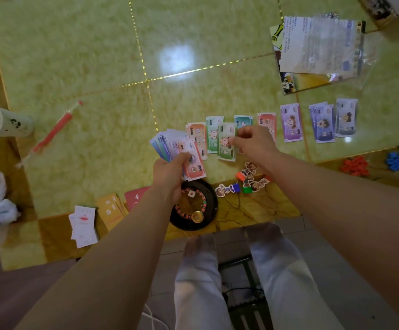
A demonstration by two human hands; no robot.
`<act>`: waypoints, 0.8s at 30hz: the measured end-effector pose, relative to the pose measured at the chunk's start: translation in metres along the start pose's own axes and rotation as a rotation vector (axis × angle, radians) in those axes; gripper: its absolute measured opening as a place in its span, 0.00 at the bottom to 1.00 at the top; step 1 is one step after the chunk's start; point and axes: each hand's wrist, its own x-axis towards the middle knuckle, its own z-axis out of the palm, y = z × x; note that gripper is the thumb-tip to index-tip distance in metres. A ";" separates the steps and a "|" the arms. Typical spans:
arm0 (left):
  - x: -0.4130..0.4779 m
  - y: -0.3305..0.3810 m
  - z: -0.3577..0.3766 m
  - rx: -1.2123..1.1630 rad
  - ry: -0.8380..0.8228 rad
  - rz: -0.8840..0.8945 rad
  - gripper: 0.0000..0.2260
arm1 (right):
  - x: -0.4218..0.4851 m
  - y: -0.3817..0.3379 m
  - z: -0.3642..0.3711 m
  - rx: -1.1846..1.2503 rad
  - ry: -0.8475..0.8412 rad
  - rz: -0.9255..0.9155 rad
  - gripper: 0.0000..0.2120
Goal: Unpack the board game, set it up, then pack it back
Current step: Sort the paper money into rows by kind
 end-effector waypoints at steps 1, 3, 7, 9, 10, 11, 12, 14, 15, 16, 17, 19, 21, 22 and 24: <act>0.001 0.002 -0.002 -0.006 -0.006 -0.001 0.06 | 0.004 -0.004 0.003 -0.023 0.017 -0.012 0.12; 0.005 0.004 -0.003 -0.012 -0.020 -0.006 0.05 | 0.013 -0.009 0.011 -0.077 0.050 -0.037 0.12; 0.016 0.008 0.000 -0.022 -0.047 -0.012 0.06 | 0.029 -0.015 0.025 -0.228 0.146 -0.073 0.10; 0.020 0.010 0.002 -0.009 -0.061 -0.012 0.06 | 0.033 -0.016 0.027 -0.262 0.200 -0.070 0.15; 0.022 0.011 0.003 -0.003 -0.070 -0.013 0.07 | 0.034 -0.016 0.027 -0.273 0.221 -0.062 0.18; 0.023 0.012 0.004 0.001 -0.076 -0.013 0.07 | 0.033 -0.016 0.026 -0.280 0.235 -0.057 0.20; 0.024 0.013 0.005 0.000 -0.078 -0.009 0.08 | 0.033 -0.017 0.026 -0.273 0.240 -0.062 0.20; 0.025 0.016 0.008 -0.009 -0.080 0.001 0.11 | 0.031 -0.020 0.026 -0.188 0.190 -0.101 0.17; 0.025 0.018 0.010 -0.014 -0.084 0.004 0.11 | 0.030 -0.021 0.025 -0.121 0.118 -0.122 0.15; 0.025 0.019 0.013 -0.019 -0.091 0.006 0.11 | 0.027 -0.023 0.023 -0.070 0.013 -0.128 0.13; 0.024 0.020 0.015 -0.024 -0.102 0.010 0.11 | 0.024 -0.024 0.022 -0.043 -0.109 -0.121 0.12; 0.021 0.022 0.021 -0.029 -0.138 0.021 0.10 | 0.019 -0.023 0.020 -0.036 -0.284 -0.112 0.10; 0.020 0.023 0.028 -0.037 -0.162 0.023 0.09 | 0.018 -0.021 0.017 -0.027 -0.282 -0.128 0.08; 0.020 0.024 0.031 -0.044 -0.157 0.016 0.09 | 0.018 -0.020 0.015 -0.011 -0.257 -0.127 0.08; 0.020 0.024 0.038 -0.032 -0.136 0.001 0.08 | 0.018 -0.018 0.008 0.021 -0.239 -0.110 0.07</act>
